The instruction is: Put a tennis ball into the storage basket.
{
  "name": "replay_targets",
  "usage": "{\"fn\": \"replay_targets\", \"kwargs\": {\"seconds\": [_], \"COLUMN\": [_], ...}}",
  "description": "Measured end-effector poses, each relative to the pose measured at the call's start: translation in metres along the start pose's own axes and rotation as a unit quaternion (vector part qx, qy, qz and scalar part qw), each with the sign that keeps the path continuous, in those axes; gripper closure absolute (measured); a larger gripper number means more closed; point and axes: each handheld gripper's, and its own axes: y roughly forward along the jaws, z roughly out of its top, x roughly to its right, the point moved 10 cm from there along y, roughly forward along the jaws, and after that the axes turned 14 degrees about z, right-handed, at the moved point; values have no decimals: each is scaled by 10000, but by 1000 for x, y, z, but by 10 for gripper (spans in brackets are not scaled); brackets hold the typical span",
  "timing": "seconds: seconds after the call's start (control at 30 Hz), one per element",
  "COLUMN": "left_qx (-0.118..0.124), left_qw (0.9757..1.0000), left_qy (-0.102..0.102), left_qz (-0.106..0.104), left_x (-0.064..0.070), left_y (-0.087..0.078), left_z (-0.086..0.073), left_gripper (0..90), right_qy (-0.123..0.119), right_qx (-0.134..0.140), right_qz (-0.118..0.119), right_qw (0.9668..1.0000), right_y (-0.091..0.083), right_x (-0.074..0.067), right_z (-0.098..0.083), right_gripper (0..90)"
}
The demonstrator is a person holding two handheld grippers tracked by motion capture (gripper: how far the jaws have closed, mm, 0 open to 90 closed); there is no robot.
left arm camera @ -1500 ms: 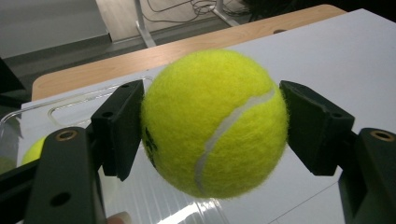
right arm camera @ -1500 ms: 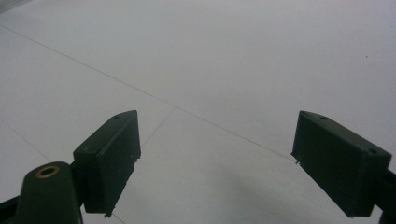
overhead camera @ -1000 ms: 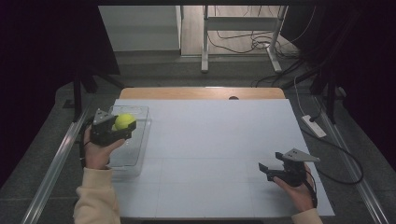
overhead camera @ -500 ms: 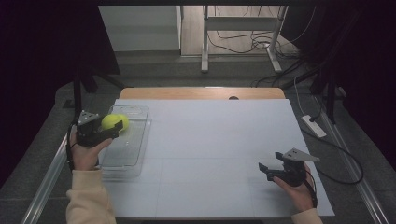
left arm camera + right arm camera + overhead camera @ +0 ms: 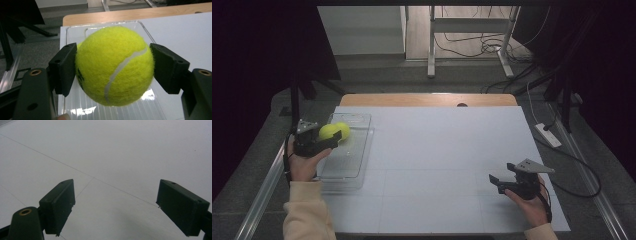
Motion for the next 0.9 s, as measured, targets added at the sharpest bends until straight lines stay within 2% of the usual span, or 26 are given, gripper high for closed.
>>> {"fn": "replay_targets", "kwargs": {"seconds": [0.37,0.67,0.9], "left_qx": [-378,-708,-801], "left_qw": [9991,9968,9959], "left_qy": [188,341,384], "left_qz": [39,120,186], "left_x": [4,6,5], "left_y": [14,21,21], "left_z": [-12,-20,-22], "left_gripper": [273,272,272], "right_qy": [-2,4,13], "right_qx": [-23,-15,-7], "right_qz": [-9,5,12], "right_qw": [10000,10000,10000], "right_y": [0,0,0], "right_x": [1,0,0], "right_z": [-1,-1,-1], "right_gripper": [153,152,153]}}
